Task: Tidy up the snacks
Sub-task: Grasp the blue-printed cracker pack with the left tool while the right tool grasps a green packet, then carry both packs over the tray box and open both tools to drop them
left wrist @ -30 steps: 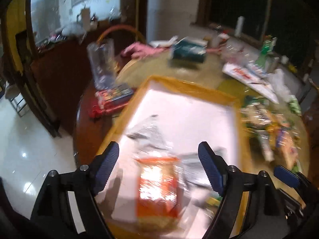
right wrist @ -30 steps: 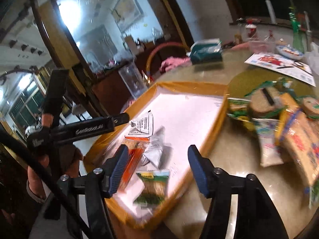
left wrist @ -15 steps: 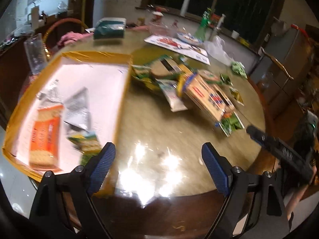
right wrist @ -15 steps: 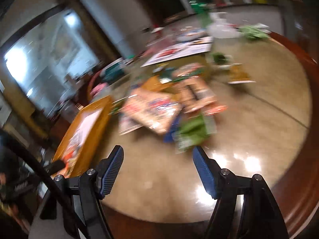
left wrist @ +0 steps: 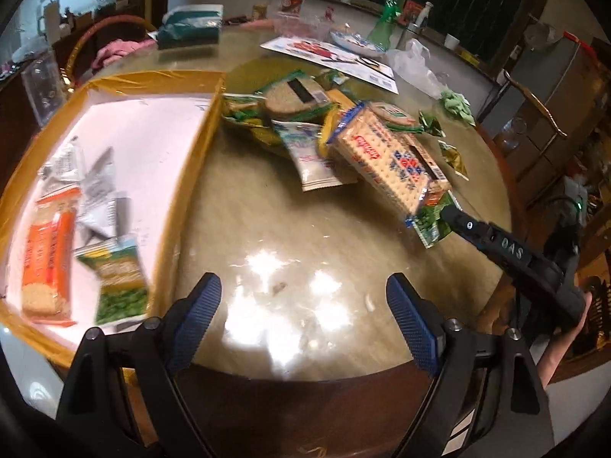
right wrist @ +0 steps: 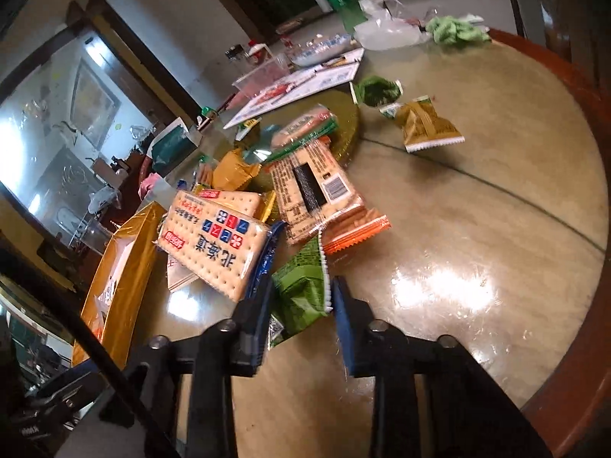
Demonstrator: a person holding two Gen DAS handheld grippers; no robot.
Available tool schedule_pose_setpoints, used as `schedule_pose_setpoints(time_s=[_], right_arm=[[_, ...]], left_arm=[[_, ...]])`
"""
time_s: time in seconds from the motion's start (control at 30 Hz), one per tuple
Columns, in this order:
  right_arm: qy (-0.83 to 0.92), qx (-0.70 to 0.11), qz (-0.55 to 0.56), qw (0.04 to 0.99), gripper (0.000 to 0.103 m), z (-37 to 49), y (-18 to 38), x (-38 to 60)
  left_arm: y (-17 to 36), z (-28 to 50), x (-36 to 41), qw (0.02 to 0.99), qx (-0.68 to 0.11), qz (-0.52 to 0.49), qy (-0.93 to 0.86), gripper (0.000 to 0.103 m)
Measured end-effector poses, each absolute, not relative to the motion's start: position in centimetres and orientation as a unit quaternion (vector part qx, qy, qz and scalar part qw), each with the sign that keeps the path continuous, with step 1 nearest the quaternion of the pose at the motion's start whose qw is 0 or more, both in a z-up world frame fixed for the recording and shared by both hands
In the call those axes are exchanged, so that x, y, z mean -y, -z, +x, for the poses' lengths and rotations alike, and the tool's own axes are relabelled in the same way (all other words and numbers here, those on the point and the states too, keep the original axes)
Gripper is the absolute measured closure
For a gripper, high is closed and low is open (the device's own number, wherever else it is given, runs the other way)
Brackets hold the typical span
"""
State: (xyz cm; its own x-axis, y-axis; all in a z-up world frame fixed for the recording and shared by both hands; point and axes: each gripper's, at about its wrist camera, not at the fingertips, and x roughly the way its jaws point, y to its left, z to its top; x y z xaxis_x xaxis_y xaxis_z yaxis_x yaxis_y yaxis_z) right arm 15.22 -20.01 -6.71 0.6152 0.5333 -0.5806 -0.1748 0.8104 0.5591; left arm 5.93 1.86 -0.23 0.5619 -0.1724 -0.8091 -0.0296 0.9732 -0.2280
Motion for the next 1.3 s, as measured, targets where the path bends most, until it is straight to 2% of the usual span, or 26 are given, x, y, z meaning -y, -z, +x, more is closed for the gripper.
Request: schedule_pose_setpoints(time_s=[0.1,0.13,0.37,0.57,0.7,0.77,0.8,0.87,0.97,1.2,1.3], right_arm=[[-0.200,-0.381,0.235,0.872,0.082,14.4,6.6,20.6],[-0.195,-0.375,0.229,0.877,0.087,14.2,6.5,20.8],[-0.179,-0.352,0.239,0.887,0.089,14.2,6.6,22.5],[-0.160,-0.327,0.248,0.898,0.093,13.6,6.3,23.0],[-0.164,-0.334,0.235,0.898,0.094,13.8,6.3,22.5],[-0.163,-0.334,0.233,0.899,0.094,13.7,6.3,22.5],[-0.165,-0.335,0.235,0.898,0.095,13.7,6.3,22.6],[-0.168,-0.336,0.238,0.895,0.095,13.8,6.4,22.7],[-0.173,-0.336,0.237,0.895,0.094,13.8,6.3,22.6],[-0.205,-0.354,0.196,0.891,0.094,14.2,6.3,20.8],[-0.217,-0.363,0.181,0.888,0.091,14.3,6.4,20.0]], left_arm=[[0.4,7.6,-1.1,0.873,-0.471,-0.117,0.045,0.015],[0.5,8.3,-0.8,0.871,-0.474,-0.122,0.046,0.015],[0.7,13.7,1.9,0.845,-0.494,-0.200,0.051,0.015],[0.9,18.8,4.6,0.843,-0.489,-0.226,-0.014,0.015],[2.3,21.6,6.5,0.838,-0.509,-0.186,-0.072,0.015],[3.2,21.9,6.8,0.833,-0.523,-0.160,-0.084,0.020],[3.3,21.6,6.8,0.838,-0.519,-0.148,-0.082,0.023],[3.4,20.6,6.4,0.844,-0.518,-0.122,-0.064,0.035],[3.5,18.0,4.8,0.837,-0.536,-0.106,-0.029,0.040],[3.6,9.4,2.7,0.825,-0.562,0.051,0.023,0.040],[3.7,7.4,1.4,0.830,-0.555,0.056,0.008,0.036]])
